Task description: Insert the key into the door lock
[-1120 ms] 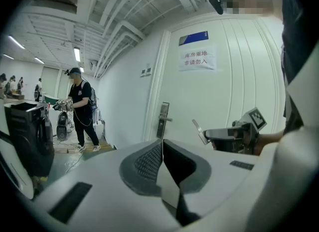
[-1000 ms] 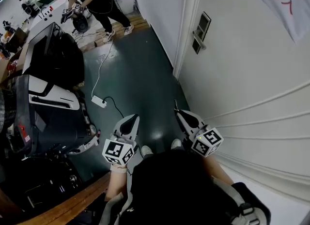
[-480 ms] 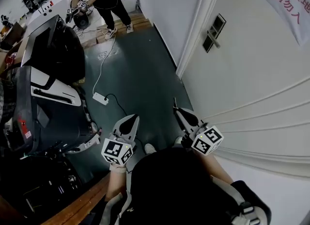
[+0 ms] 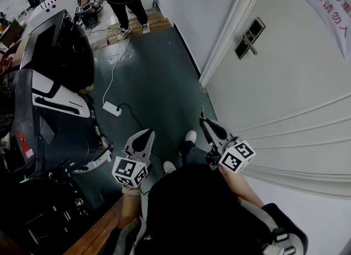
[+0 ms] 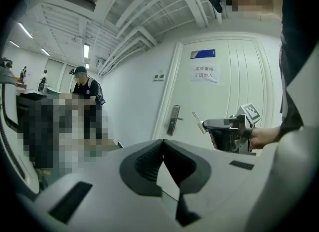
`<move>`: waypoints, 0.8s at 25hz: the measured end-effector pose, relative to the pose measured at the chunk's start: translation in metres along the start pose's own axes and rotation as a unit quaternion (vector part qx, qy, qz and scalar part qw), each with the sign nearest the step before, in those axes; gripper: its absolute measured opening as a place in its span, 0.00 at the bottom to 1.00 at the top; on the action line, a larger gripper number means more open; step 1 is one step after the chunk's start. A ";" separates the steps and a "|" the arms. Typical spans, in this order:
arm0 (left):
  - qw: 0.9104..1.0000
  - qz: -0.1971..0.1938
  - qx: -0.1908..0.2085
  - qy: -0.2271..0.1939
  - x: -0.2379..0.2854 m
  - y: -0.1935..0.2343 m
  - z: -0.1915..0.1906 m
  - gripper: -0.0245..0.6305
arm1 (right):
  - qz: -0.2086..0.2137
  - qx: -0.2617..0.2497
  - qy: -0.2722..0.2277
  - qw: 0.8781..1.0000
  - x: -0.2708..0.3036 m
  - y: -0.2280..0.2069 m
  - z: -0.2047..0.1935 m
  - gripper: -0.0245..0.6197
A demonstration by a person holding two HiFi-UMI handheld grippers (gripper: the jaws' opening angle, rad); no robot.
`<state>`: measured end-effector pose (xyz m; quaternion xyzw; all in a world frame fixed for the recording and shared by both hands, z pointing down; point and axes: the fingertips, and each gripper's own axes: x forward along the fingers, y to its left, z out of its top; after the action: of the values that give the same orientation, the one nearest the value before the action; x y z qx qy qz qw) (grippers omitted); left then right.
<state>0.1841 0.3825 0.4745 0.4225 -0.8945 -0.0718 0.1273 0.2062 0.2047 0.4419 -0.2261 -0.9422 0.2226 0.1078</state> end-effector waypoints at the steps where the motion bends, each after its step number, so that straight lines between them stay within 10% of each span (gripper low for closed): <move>1: 1.000 0.000 0.000 0.002 0.003 0.003 0.000 0.05 | 0.000 0.003 0.000 1.000 0.005 -0.003 0.001 0.09; 20: 0.999 -0.020 0.029 0.033 0.189 0.051 0.055 0.05 | 0.003 0.083 -0.043 0.996 0.093 -0.149 0.091 0.09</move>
<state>0.0149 0.2694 0.4658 0.4459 -0.8829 -0.0343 0.1434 0.0413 0.0960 0.4416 -0.2098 -0.9233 0.3101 0.0852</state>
